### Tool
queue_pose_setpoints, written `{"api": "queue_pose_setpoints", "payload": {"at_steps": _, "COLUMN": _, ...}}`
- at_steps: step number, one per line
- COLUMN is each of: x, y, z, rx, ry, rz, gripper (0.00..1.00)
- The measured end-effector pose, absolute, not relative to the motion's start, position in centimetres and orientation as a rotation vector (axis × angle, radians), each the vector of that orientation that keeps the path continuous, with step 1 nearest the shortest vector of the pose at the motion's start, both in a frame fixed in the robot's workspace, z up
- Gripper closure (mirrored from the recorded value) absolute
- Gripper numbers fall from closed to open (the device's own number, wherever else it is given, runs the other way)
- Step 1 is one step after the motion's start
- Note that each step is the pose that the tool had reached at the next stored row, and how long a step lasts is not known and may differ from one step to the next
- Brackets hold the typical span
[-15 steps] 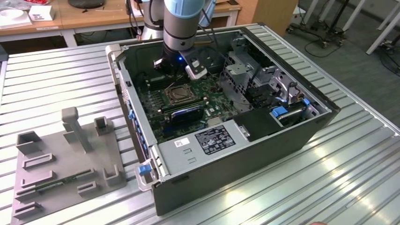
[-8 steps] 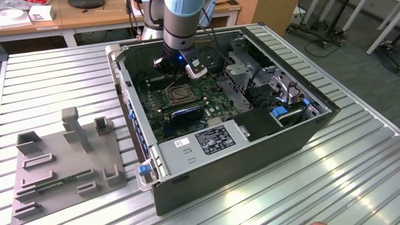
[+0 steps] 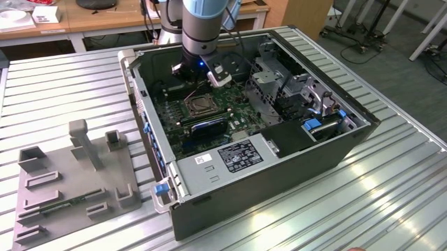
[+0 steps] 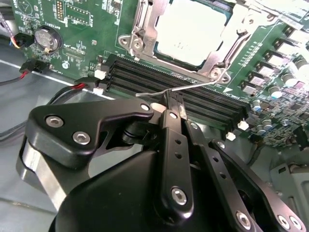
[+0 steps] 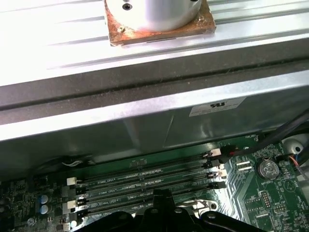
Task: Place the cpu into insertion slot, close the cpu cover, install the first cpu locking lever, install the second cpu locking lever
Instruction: 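Install the first cpu locking lever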
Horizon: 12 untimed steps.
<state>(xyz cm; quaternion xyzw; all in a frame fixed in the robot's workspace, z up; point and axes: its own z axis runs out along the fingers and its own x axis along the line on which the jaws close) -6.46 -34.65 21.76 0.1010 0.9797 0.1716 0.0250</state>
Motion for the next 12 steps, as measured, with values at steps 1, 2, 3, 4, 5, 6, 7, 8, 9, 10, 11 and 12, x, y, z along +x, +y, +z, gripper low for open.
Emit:
{"api": "queue_pose_setpoints", "payload": {"at_steps": 1, "x": -6.47, "y": -34.66, "z": 21.76, "rx": 0.311, "ry": 3.025, "rz": 0.541, "gripper": 0.89}}
{"api": "queue_pose_setpoints", "payload": {"at_steps": 2, "x": -6.49, "y": -34.66, "z": 21.76, "rx": 0.31, "ry": 3.021, "rz": 0.549, "gripper": 0.89}}
{"api": "queue_pose_setpoints", "payload": {"at_steps": 3, "x": -6.5, "y": -34.66, "z": 21.76, "rx": 0.31, "ry": 3.019, "rz": 0.553, "gripper": 0.89}}
{"api": "queue_pose_setpoints", "payload": {"at_steps": 4, "x": -6.52, "y": -34.66, "z": 21.77, "rx": 0.309, "ry": 3.017, "rz": 0.556, "gripper": 0.89}}
{"api": "queue_pose_setpoints", "payload": {"at_steps": 5, "x": -6.53, "y": -34.65, "z": 21.77, "rx": 0.309, "ry": 3.016, "rz": 0.557, "gripper": 0.89}}
{"api": "queue_pose_setpoints", "payload": {"at_steps": 6, "x": -6.55, "y": -34.65, "z": 21.76, "rx": 0.309, "ry": 3.015, "rz": 0.557, "gripper": 0.89}}
{"api": "queue_pose_setpoints", "payload": {"at_steps": 7, "x": -6.57, "y": -34.65, "z": 21.76, "rx": 0.309, "ry": 3.015, "rz": 0.558, "gripper": 0.89}}
{"api": "queue_pose_setpoints", "payload": {"at_steps": 8, "x": -6.61, "y": -34.65, "z": 21.75, "rx": 0.309, "ry": 3.015, "rz": 0.558, "gripper": 0.89}}
{"api": "queue_pose_setpoints", "payload": {"at_steps": 9, "x": -6.63, "y": -34.66, "z": 21.72, "rx": 0.309, "ry": 3.015, "rz": 0.558, "gripper": 0.89}}
{"api": "queue_pose_setpoints", "payload": {"at_steps": 10, "x": -6.65, "y": -34.66, "z": 21.68, "rx": 0.309, "ry": 3.015, "rz": 0.558, "gripper": 0.89}}
{"api": "queue_pose_setpoints", "payload": {"at_steps": 11, "x": -6.66, "y": -34.66, "z": 21.63, "rx": 0.309, "ry": 3.015, "rz": 0.557, "gripper": 0.89}}
{"api": "queue_pose_setpoints", "payload": {"at_steps": 12, "x": -6.67, "y": -34.66, "z": 21.59, "rx": 0.309, "ry": 3.015, "rz": 0.557, "gripper": 0.89}}
